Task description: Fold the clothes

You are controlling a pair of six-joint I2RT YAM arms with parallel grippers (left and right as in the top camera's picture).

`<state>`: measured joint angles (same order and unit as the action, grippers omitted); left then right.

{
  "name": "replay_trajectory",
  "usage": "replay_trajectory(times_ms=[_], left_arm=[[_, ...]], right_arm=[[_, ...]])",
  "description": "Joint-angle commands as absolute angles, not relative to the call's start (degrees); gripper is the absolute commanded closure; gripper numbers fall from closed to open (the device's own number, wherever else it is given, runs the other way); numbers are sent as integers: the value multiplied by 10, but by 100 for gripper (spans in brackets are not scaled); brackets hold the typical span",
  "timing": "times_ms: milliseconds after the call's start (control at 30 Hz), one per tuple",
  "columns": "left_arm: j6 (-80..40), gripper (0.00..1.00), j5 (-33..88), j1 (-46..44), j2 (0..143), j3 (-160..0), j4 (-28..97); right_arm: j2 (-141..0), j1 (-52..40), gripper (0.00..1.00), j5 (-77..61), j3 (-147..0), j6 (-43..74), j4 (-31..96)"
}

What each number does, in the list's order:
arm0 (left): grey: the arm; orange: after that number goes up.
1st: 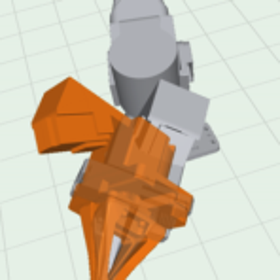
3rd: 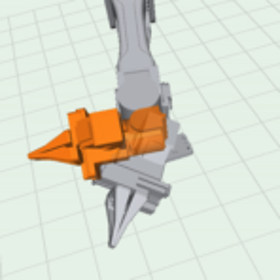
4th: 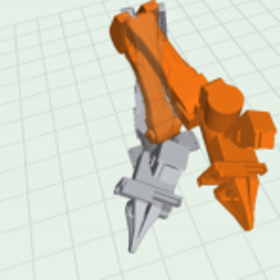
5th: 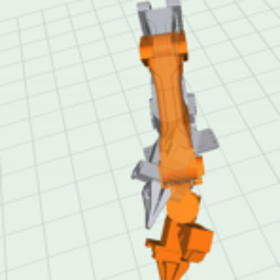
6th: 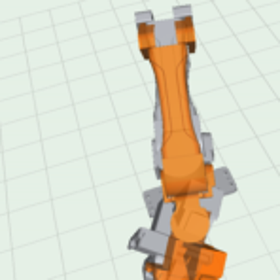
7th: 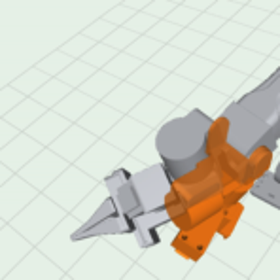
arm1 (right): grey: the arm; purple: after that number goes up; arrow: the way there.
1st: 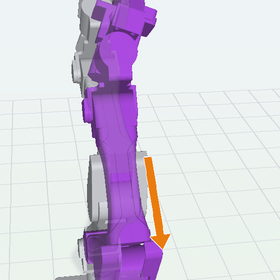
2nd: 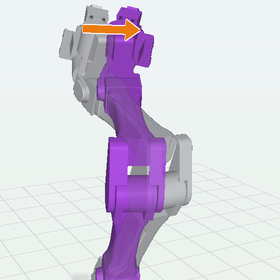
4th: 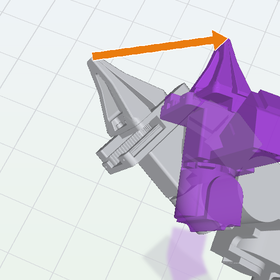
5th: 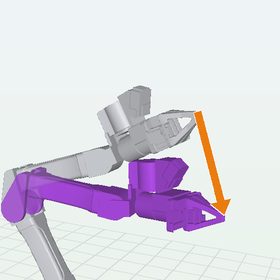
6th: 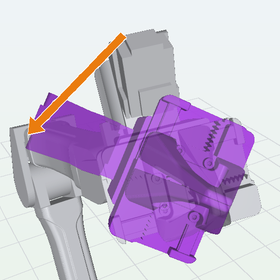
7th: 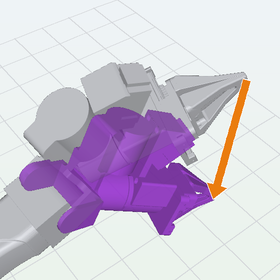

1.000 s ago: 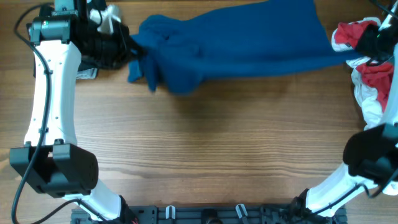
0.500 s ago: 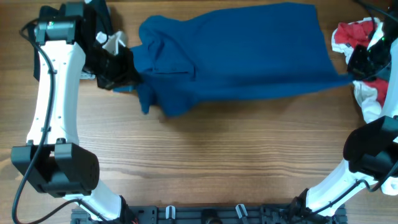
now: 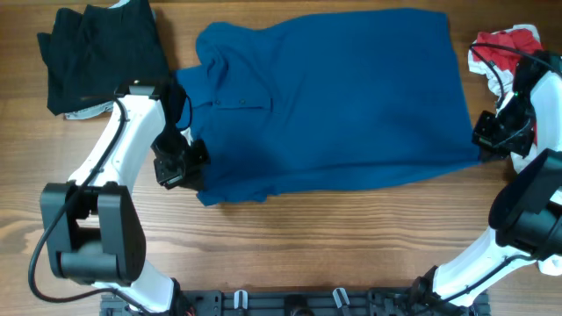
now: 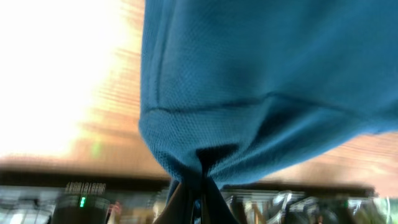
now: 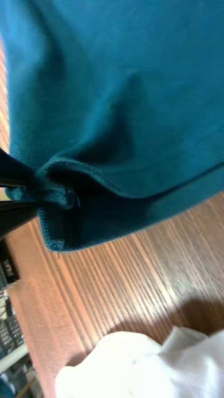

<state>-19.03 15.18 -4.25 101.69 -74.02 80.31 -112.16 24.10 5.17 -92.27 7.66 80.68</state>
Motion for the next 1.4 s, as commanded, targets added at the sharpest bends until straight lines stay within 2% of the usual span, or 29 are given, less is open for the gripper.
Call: replay_trajectory(times_ms=[0,67,267,467,633,767,967,1033,1133,1233,1300,1367], left_arm=[[-197,96,169,-40,965,-747,743],[-180,96,182,-37,929,-777,703],[-178,96,182,-13,783,-888,607],[-185,96,181,14,617,-897,473],[-204,96,147,21,571,-897,396],[-204,96,147,21,641,-896,375],[-221,96,262,20,891,-900,307],[-255,96,307,20,1006,-941,259],[-309,96,374,21,1106,-1065,152],[-352,96,369,23,1129,-1237,27],[-347,96,351,31,1129,-1329,29],[-347,96,364,48,1127,-1419,94]], right_arm=[[-1073,243,96,-5,-927,45,768],[-1019,243,96,-48,-944,40,730],[-832,243,96,-63,-952,46,612],[-678,244,96,-60,-952,64,493],[-642,243,96,-61,-952,81,382],[-718,243,96,-106,-952,75,362],[-933,221,96,-155,-952,62,364],[-1003,198,96,-150,-961,99,328],[-1036,178,96,-151,-1033,187,259],[-1033,173,96,-119,-1202,197,255],[-1033,178,96,-80,-1280,194,292],[-1033,183,96,-39,-1336,178,369]])
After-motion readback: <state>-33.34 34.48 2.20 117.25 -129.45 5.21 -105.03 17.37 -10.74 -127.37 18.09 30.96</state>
